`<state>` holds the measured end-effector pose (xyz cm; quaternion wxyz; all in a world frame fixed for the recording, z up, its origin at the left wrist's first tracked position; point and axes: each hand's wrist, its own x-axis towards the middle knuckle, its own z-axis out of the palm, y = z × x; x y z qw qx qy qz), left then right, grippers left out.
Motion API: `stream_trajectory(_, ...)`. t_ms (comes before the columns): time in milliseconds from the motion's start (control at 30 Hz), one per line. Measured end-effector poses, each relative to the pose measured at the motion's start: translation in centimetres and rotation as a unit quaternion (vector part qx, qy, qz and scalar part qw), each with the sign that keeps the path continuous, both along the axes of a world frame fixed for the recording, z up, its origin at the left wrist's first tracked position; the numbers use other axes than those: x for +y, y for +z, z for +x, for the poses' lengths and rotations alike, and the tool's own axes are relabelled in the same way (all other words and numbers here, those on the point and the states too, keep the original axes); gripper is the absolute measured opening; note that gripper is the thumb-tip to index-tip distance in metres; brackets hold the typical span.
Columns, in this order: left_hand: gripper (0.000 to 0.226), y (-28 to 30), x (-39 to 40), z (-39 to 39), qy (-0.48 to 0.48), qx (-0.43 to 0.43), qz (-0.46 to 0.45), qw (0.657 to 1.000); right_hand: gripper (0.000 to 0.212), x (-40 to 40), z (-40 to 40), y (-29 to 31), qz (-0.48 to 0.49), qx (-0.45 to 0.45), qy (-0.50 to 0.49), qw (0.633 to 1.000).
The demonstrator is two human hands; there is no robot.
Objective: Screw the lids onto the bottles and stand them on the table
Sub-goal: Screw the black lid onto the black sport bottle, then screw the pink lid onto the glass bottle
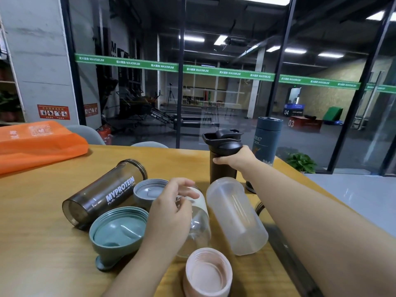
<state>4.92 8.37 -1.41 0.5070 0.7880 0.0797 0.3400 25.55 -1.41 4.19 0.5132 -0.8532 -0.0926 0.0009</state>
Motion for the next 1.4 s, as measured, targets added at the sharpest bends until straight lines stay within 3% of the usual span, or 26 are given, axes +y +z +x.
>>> stream_trajectory(500, 0.035, -0.4, -0.1, 0.3, -0.020, 0.004, 0.014, 1.000, 0.092, 0.7, -1.0, -0.1, 0.014, 0.050, -0.018, 0.998)
stream_trajectory(700, 0.029, -0.5, 0.1, 0.3, -0.034, 0.009, 0.008, 0.999, 0.082, 0.6, -1.5, -0.3, 0.033, 0.049, -0.010, 0.998)
stream_trajectory(867, 0.022, -0.4, 0.4, 0.1, -0.057, 0.024, 0.087, 0.994, 0.089, 0.0, -2.9, 0.3, 0.017, 0.094, -0.002, 0.995)
stream_trajectory(967, 0.007, -0.4, 0.5, 0.2, -0.062, 0.013, 0.160, 0.985, 0.090, -0.9, -3.8, 1.0, -0.006, 0.096, 0.005, 0.995)
stream_trajectory(1033, 0.019, -0.5, 0.6, 0.4, -0.067, 0.000, 0.203, 0.977, 0.091, -1.5, -4.7, 1.6, -0.025, 0.087, 0.009, 0.996)
stream_trajectory(1133, 0.019, -0.7, 0.8, 0.5, -0.075, 0.025, 0.244, 0.967, 0.092, -2.6, -6.8, 2.5, -0.058, 0.065, 0.020, 0.996)
stream_trajectory(1233, 0.019, -0.9, 1.0, 0.7, -0.081, 0.046, 0.282, 0.955, 0.079, -3.8, -9.6, 3.1, -0.072, 0.023, 0.047, 0.996)
stream_trajectory(1300, 0.027, -0.9, 1.0, 0.7, -0.080, 0.041, 0.275, 0.957, 0.064, -4.5, -11.2, 3.0, -0.053, 0.001, 0.084, 0.995)
stream_trajectory(1400, 0.041, -0.6, 1.2, 0.4, -0.045, -0.003, 0.252, 0.967, 0.061, -4.5, -13.3, 2.3, -0.042, -0.048, 0.097, 0.993)
